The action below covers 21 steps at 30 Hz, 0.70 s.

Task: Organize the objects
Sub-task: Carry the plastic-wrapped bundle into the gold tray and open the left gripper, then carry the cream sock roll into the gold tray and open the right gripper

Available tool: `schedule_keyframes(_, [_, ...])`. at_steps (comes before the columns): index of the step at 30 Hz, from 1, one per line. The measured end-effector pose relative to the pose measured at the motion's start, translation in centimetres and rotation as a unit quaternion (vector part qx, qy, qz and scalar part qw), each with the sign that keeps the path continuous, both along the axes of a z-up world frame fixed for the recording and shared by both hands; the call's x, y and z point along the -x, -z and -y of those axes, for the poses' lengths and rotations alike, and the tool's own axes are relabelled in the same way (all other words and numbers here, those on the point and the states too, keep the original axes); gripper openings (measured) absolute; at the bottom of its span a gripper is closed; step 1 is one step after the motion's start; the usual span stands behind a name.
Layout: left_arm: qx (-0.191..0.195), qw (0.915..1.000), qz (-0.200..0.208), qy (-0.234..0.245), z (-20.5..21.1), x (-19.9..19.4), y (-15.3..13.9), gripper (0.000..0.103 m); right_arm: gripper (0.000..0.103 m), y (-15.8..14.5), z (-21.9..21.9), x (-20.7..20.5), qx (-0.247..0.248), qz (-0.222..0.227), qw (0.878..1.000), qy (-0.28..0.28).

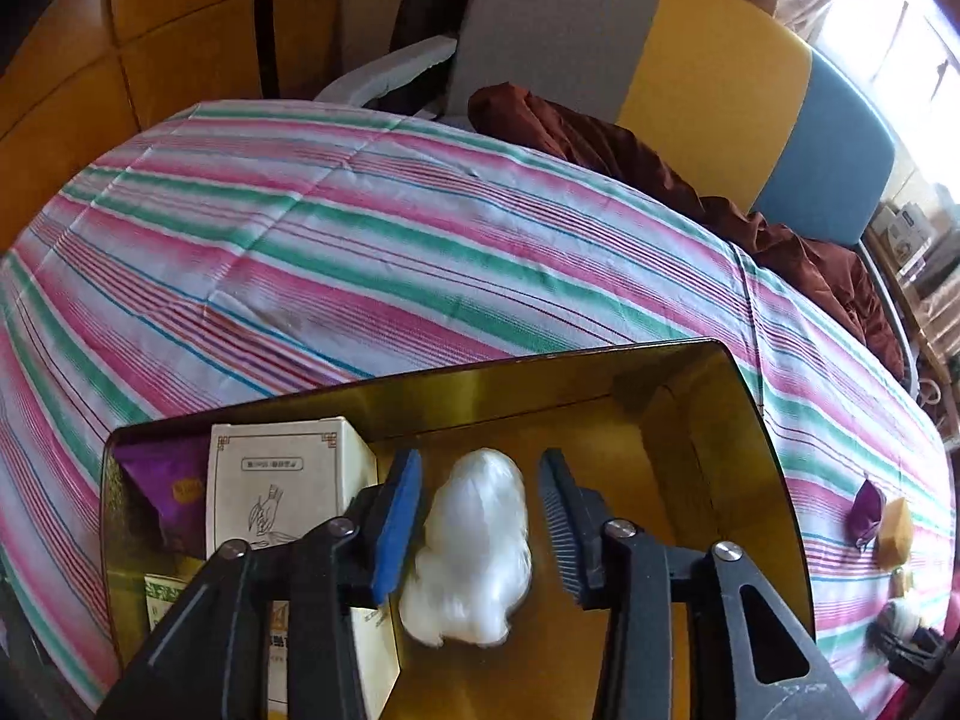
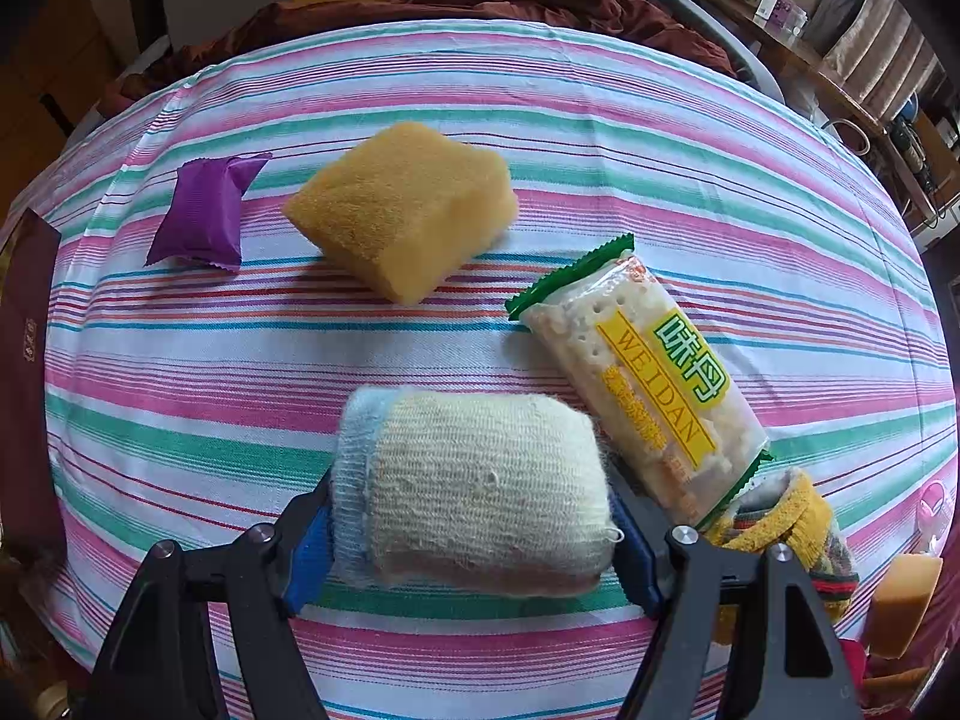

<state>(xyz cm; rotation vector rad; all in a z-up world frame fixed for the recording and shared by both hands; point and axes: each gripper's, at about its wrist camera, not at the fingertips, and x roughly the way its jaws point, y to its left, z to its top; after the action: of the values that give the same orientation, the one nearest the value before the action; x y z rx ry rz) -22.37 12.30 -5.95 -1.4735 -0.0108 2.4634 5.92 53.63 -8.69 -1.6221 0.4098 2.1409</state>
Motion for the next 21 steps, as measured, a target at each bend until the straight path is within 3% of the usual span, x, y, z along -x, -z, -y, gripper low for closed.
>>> schedule_keyframes(6, [-0.004,0.9999,-0.014,0.007,0.3,-1.2,-1.1,0.05,0.077,0.0,0.0,0.0,0.0,0.0,1.0,0.0])
schedule_keyframes(14, [-0.002,0.9961,-0.086,0.021,2.2,-6.8,-4.1,0.052,0.076,-0.1,0.3,0.2,-0.006,0.001,1.0,-0.003])
schedule_keyframes(21, [0.027,0.9862,-0.156,0.048,3.1,-13.0,-5.0,0.059,0.074,-0.5,1.2,0.4,-0.028,0.001,1.0,-0.014])
